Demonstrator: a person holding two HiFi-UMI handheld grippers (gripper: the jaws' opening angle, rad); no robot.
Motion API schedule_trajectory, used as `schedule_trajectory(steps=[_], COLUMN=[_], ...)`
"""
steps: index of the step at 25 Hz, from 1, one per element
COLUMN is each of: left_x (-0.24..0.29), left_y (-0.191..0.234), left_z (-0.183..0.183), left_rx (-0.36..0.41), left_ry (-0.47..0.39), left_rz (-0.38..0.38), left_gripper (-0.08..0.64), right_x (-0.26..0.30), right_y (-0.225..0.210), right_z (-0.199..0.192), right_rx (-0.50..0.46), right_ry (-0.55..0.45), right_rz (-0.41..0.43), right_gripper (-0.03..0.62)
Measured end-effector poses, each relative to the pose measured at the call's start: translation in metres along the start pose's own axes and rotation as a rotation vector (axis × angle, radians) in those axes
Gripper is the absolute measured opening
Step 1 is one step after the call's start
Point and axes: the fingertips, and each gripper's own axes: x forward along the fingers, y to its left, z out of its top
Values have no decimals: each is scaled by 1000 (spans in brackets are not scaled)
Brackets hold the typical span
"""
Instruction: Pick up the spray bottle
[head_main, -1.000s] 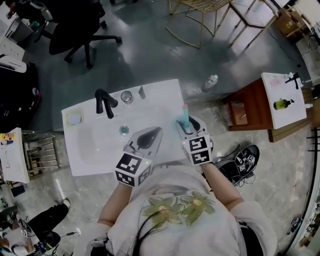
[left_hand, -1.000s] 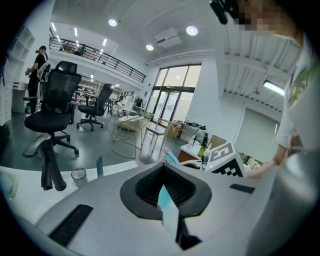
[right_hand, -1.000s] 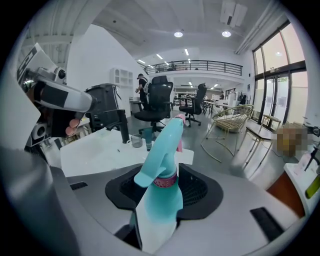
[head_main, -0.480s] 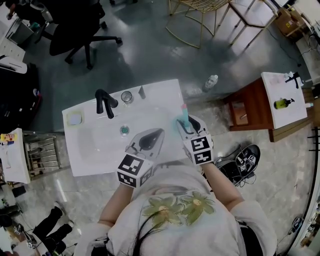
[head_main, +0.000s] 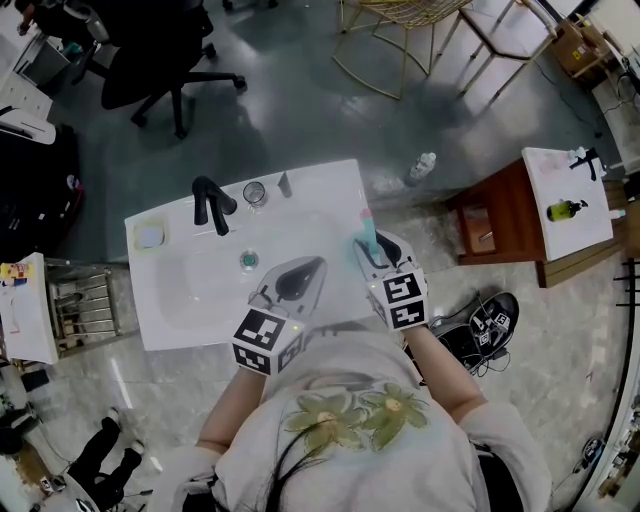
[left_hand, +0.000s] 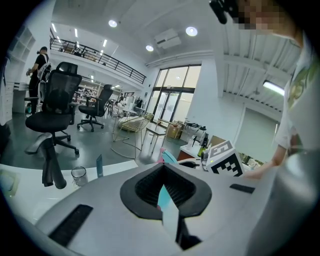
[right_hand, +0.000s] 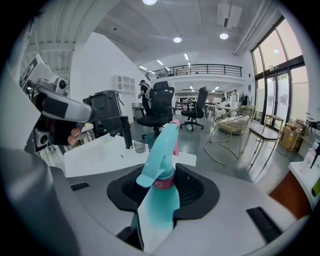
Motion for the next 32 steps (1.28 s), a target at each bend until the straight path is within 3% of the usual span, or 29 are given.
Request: schedule_trajectory(steps=[18, 32], left_x=[0, -2], left_y=[4, 5], left_z=[4, 4], left_rx=[-1, -5], left_ry=[-15, -20], left_rz=[11, 12], left_gripper=[9, 9], right_x=[-8, -27], right_y=[-4, 3], right_z=[21, 59], right_rx=[5, 18], right_ry=[-30, -91], right_rz=[10, 22], right_gripper=[152, 152])
